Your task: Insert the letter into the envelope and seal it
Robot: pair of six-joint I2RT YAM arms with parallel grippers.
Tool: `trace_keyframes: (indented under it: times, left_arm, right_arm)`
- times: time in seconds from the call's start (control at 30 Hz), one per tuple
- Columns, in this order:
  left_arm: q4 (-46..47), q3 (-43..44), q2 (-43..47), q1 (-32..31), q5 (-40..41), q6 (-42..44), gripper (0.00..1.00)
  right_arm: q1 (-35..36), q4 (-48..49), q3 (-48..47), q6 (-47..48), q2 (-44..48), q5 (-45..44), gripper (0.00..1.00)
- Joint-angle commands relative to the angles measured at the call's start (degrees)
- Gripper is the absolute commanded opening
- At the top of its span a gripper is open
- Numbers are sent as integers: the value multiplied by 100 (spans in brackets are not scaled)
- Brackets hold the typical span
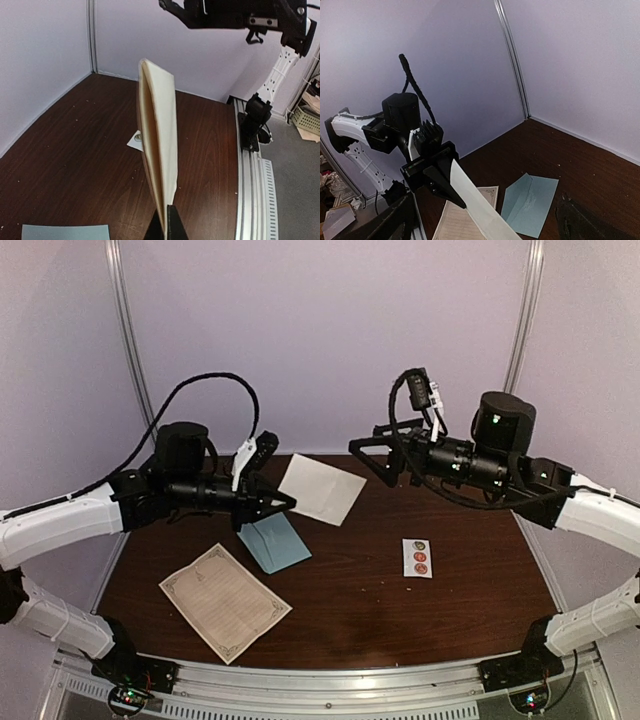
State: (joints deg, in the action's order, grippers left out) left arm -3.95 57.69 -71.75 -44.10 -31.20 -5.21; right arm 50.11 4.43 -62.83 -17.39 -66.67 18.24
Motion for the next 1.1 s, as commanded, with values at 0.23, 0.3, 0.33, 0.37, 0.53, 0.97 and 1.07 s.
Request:
trace_keyframes:
  times: [0.23, 0.3, 0.33, 0.37, 0.53, 0.97, 1.07]
  left_arm:
    - [-1393, 192, -541, -26, -1243, 1292, 0]
    - [-1461, 207, -600, -37, -1288, 1325, 0]
    - [-1465, 208, -619, -38, -1331, 1332, 0]
    - [-1463, 208, -621, -44, -1383, 1337, 0]
    - [-1460, 215, -638, -44, -1476, 1330, 0]
    - [-784, 44, -404, -44, -1203, 796, 16]
    - [-227, -223, -35, -46, -830, 395, 50]
  right_arm:
    - [148, -2817, -1473, 1046, -1510, 1262, 97]
    - [199, -2917, -1584, 1114, -1723, 1424, 93]
    - [213, -2935, -1618, 1142, -1805, 1468, 90]
    - [210, -2932, -1625, 1153, -1867, 1501, 87]
    - [219, -2902, -1641, 1146, -2027, 1732, 66]
    - [223, -2165, -1124, 862, -1748, 1880, 0]
    - [218, -1178, -626, 430, -1414, 1782, 0]
